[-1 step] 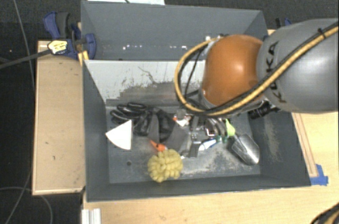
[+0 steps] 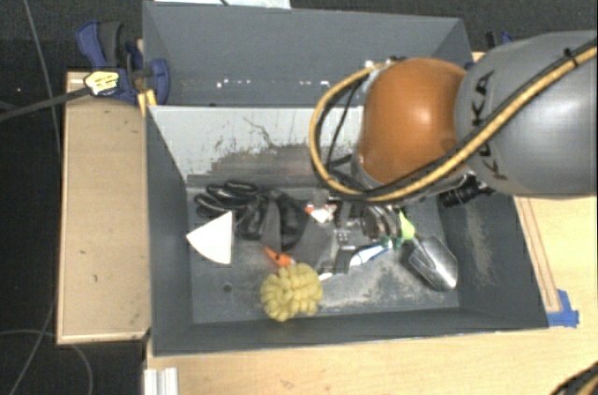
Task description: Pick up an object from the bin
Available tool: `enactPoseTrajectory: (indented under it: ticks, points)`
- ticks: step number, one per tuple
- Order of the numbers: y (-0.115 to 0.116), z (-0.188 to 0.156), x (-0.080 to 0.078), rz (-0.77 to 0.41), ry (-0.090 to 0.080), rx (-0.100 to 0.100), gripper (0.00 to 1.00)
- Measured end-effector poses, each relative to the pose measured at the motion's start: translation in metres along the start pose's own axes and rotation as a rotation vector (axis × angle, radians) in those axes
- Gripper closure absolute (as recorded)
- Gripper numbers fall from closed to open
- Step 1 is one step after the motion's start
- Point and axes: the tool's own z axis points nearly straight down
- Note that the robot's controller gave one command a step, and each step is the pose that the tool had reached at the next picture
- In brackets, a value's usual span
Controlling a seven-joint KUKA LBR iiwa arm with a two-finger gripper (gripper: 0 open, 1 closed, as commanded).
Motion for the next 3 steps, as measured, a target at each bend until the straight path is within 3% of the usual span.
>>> enactPoseTrajectory:
  ticks: [1,2,3]
  points:
    - [-0.034,0.114,0.032,-0.217,0.008,0.000,0.00]
    - [-0.030,0.037,0.036,-0.309,-0.002,-0.001,0.00]
    - [-0.062,0.082,0.020,-0.520,0.008,-0.001,0.00]
